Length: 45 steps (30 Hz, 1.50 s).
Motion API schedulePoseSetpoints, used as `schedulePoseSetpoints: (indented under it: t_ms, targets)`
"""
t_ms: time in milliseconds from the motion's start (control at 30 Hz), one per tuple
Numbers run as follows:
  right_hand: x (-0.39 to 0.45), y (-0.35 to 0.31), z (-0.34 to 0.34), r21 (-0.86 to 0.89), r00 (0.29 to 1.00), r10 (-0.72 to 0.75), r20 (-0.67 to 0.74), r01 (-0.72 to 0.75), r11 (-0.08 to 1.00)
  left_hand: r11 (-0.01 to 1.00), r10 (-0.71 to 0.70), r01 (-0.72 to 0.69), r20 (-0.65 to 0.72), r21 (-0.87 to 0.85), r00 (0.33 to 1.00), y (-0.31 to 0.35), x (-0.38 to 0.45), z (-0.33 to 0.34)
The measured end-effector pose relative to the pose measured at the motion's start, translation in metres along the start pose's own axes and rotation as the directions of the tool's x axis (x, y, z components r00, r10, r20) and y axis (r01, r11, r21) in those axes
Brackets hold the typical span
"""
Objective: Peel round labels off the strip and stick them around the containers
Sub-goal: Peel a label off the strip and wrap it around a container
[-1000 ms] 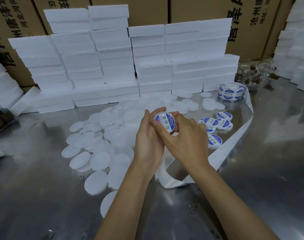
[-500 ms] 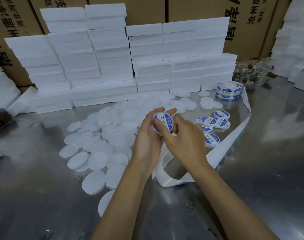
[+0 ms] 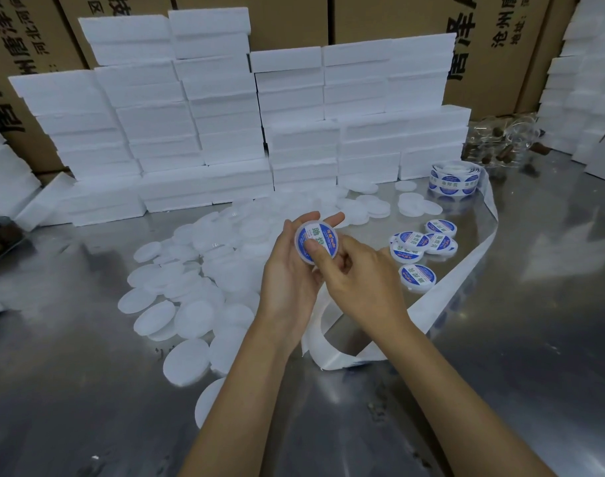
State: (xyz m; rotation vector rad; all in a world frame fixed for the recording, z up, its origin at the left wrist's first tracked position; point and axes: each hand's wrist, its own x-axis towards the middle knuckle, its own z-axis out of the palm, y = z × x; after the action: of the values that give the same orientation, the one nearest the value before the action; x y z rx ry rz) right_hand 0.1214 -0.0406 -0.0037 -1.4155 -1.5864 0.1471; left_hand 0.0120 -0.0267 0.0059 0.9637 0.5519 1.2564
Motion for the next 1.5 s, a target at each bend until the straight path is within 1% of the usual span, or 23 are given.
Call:
schedulePoseSetpoints:
  t_ms: [67, 167, 233, 300, 367, 433, 500, 533, 600, 733, 867, 1033, 1100, 1133, 1167, 1200, 1233, 1267, 1300, 1333, 1400, 1467, 1500]
  targets:
    - [0.003, 0.002, -0.001, 0.145, 0.994, 0.094, 0.059, -0.101, 0.984, 1.0, 0.012, -0.012, -0.003, 0.019, 1.0, 0.001, 0.0, 0.002]
    - [0.007, 0.006, -0.003, 0.32, 0.966, 0.198, 0.165, -0.242, 0.916, 0.999, 0.01, -0.009, -0.023, 0.039, 1.0, 0.003, 0.0, 0.004]
    - [0.009, 0.009, -0.004, 0.376, 0.953, 0.243, 0.184, -0.296, 0.878, 0.999, 0.001, 0.001, -0.042, 0.04, 0.999, 0.002, 0.0, 0.004]
    - [0.012, 0.014, -0.007, 0.453, 0.927, 0.329, 0.177, -0.374, 0.809, 0.999, -0.015, 0.018, -0.072, 0.041, 0.997, 0.001, 0.0, 0.005]
    - [0.018, 0.025, -0.014, 0.527, 0.859, 0.491, 0.145, -0.487, 0.697, 0.998, -0.021, 0.027, -0.114, 0.05, 0.993, 0.002, -0.001, 0.005]
    - [0.026, 0.04, -0.023, 0.637, 0.719, 0.68, 0.146, -0.594, 0.491, 0.998, 0.002, 0.007, -0.156, 0.055, 0.988, 0.003, -0.001, 0.003]
    - [0.029, 0.055, -0.031, 0.773, 0.592, 0.776, 0.217, -0.59, 0.233, 0.999, 0.025, -0.016, -0.205, 0.043, 0.978, 0.004, 0.0, -0.001]
    - [0.029, 0.061, -0.034, 0.816, 0.556, 0.792, 0.252, -0.562, 0.136, 0.999, 0.033, -0.025, -0.237, 0.036, 0.971, 0.005, 0.0, -0.002]
    - [0.028, 0.068, -0.039, 0.854, 0.519, 0.796, 0.312, -0.52, 0.004, 0.999, 0.041, -0.037, -0.299, 0.022, 0.953, 0.007, 0.0, -0.006]
    - [0.026, 0.073, -0.042, 0.889, 0.488, 0.784, 0.384, -0.426, -0.17, 0.999, 0.054, -0.052, -0.371, 0.014, 0.927, 0.012, 0.001, -0.014]
    - [0.025, 0.073, -0.044, 0.896, 0.505, 0.765, 0.399, -0.392, -0.209, 0.999, 0.037, -0.033, -0.393, 0.016, 0.919, 0.014, 0.002, -0.018]
    - [0.025, 0.068, -0.042, 0.882, 0.53, 0.741, 0.413, -0.437, -0.178, 0.999, 0.044, -0.042, -0.417, 0.015, 0.908, 0.02, 0.002, -0.025]
    - [0.025, 0.063, -0.041, 0.873, 0.564, 0.734, 0.38, -0.48, -0.083, 0.998, 0.059, -0.054, -0.443, 0.023, 0.895, 0.024, 0.002, -0.031]
    - [0.025, 0.059, -0.04, 0.861, 0.587, 0.74, 0.329, -0.509, 0.021, 0.997, 0.073, -0.058, -0.466, 0.047, 0.882, 0.025, 0.002, -0.034]
    - [0.026, 0.055, -0.039, 0.825, 0.62, 0.745, 0.247, -0.537, 0.173, 0.995, 0.092, -0.058, -0.5, 0.085, 0.861, 0.026, 0.002, -0.037]
    - [0.026, 0.051, -0.037, 0.753, 0.668, 0.73, 0.142, -0.552, 0.358, 0.991, 0.113, -0.053, -0.539, 0.126, 0.835, 0.027, 0.003, -0.04]
    - [0.026, 0.047, -0.035, 0.651, 0.733, 0.68, 0.035, -0.532, 0.541, 0.986, 0.129, -0.045, -0.574, 0.159, 0.809, 0.027, 0.004, -0.042]
    - [0.025, 0.043, -0.033, 0.552, 0.806, 0.59, -0.047, -0.471, 0.688, 0.984, 0.136, -0.035, -0.602, 0.177, 0.787, 0.027, 0.005, -0.045]
    - [0.026, 0.038, -0.031, 0.478, 0.872, 0.483, -0.085, -0.39, 0.787, 0.983, 0.138, -0.028, -0.621, 0.183, 0.772, 0.027, 0.007, -0.046]
    - [0.029, 0.033, -0.028, 0.424, 0.92, 0.383, -0.081, -0.315, 0.849, 0.982, 0.138, -0.023, -0.633, 0.186, 0.762, 0.027, 0.008, -0.048]
    - [0.039, 0.022, -0.021, 0.274, 0.974, 0.224, 0.006, -0.217, 0.937, 0.982, 0.137, -0.018, -0.648, 0.186, 0.75, 0.026, 0.009, -0.05]
    - [0.054, 0.012, -0.009, 0.061, 0.974, 0.116, 0.194, -0.13, 0.99, 0.984, 0.135, -0.025, -0.652, 0.175, 0.746, 0.026, 0.009, -0.052]
    - [0.06, 0.006, -0.002, -0.032, 0.949, 0.081, 0.304, -0.074, 0.997, 0.985, 0.134, -0.029, -0.654, 0.169, 0.745, 0.027, 0.01, -0.053]
